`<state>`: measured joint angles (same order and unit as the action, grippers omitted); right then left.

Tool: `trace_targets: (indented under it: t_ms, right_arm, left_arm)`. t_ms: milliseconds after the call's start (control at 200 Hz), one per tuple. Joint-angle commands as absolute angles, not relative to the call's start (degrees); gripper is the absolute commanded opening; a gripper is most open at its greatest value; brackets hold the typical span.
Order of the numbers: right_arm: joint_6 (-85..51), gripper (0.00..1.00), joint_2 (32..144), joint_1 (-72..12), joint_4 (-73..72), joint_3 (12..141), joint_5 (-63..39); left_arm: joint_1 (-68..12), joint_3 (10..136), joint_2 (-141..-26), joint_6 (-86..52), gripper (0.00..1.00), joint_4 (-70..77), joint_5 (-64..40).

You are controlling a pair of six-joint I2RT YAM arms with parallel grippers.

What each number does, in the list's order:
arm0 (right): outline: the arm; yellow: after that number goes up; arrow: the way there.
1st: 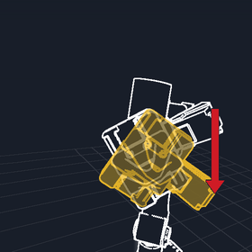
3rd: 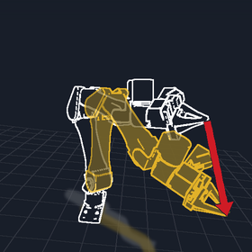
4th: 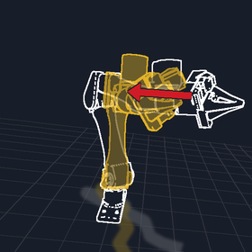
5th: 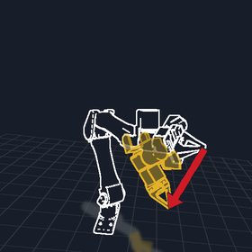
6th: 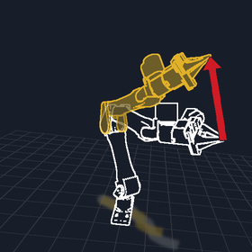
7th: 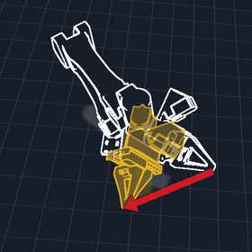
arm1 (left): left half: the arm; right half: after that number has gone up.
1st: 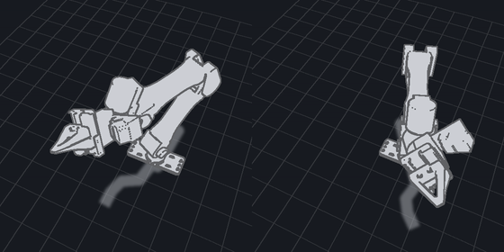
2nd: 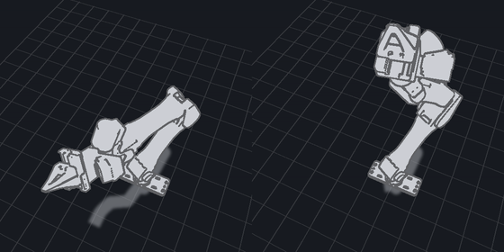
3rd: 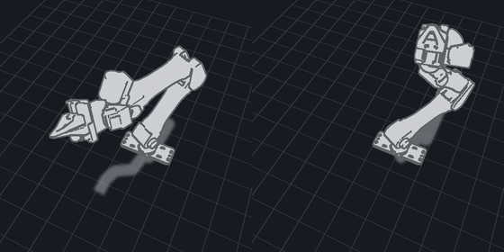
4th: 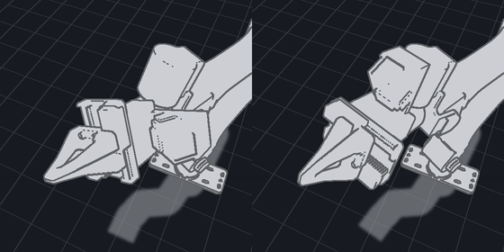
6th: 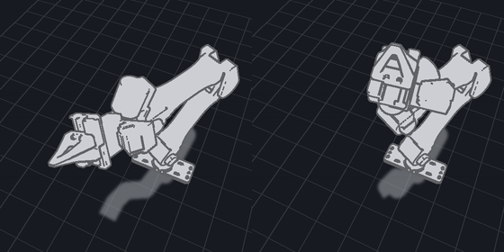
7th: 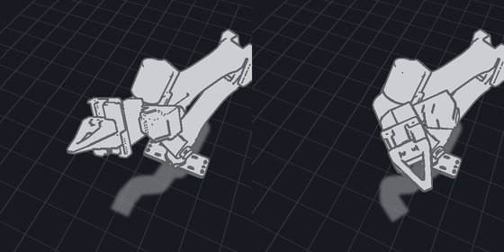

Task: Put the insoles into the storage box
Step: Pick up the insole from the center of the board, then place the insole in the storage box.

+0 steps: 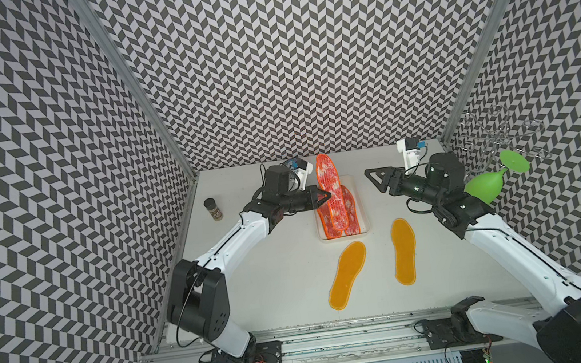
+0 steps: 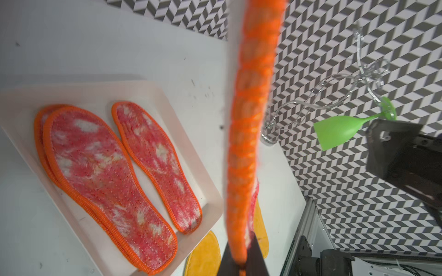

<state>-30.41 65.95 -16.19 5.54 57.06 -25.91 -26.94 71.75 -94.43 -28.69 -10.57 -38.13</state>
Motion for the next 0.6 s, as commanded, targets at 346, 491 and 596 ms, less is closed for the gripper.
trace_targets:
  t_ms: [346,491,596]
  right_arm:
    - [-23.9,0.68,68.3,-10.6,15.4,58.9,-27.5]
    - [-24.2,0.68,69.1,-9.6,15.2,58.5,-28.9]
    - [-24.4,0.69,69.3,-9.5,15.0,58.2,-29.5]
  left_arm:
    - [-26.6,87.8,-116.8,-29.0,0.0,-11.2,-41.5]
    - [-27.3,92.3,-122.2,-30.9,0.0,-11.4,-42.4]
    - [-28.3,93.6,-124.6,-31.9,0.0,-12.0,-42.7]
